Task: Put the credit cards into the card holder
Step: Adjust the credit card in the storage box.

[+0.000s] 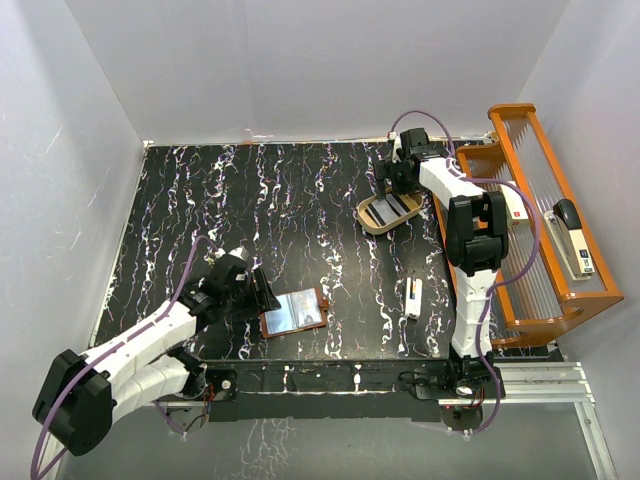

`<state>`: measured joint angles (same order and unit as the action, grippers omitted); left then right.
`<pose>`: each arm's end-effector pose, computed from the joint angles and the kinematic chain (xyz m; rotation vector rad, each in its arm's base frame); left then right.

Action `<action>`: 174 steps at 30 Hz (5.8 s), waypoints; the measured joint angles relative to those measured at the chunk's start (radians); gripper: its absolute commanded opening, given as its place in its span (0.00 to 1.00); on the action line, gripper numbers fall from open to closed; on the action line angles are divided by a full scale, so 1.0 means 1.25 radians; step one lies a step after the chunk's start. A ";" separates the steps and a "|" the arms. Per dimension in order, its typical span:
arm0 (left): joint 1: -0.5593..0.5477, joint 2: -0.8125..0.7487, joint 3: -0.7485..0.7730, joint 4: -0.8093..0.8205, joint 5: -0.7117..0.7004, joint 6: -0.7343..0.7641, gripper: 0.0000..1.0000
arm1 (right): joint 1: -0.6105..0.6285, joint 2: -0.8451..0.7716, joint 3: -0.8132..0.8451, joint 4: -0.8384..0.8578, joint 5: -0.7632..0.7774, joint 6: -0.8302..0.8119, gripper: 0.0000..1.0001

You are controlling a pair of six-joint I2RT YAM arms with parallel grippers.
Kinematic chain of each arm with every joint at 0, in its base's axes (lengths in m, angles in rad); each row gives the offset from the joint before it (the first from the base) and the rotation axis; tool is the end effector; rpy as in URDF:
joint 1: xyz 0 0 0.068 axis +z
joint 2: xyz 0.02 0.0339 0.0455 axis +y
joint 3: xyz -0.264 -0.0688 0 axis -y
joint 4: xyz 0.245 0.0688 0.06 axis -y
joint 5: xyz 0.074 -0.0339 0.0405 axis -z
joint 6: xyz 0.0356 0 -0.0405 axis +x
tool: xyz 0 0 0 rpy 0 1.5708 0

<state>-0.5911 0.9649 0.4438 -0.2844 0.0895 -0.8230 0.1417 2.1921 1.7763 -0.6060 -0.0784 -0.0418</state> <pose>0.1542 -0.1073 0.1816 -0.2459 2.5030 -0.7431 0.4740 0.0704 0.1907 -0.2662 2.5803 0.1381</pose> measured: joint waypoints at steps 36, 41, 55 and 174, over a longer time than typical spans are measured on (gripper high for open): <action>0.000 0.292 0.224 0.139 0.005 0.004 0.52 | -0.013 -0.084 -0.145 0.021 -0.347 0.093 0.70; 0.000 0.380 0.281 0.159 0.010 0.007 0.51 | -0.013 -0.093 -0.160 0.024 -0.361 0.098 0.64; 0.005 0.616 0.465 0.307 0.104 -0.015 0.45 | -0.007 -0.153 -0.233 0.034 -0.375 0.126 0.53; 0.016 0.911 0.710 0.383 0.194 -0.047 0.31 | 0.117 -0.265 -0.215 0.006 -0.020 0.196 0.96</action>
<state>-0.5709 2.1040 1.3315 0.1947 0.3321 -0.8822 0.2874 1.8606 1.5082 -0.5987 -0.1040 0.2031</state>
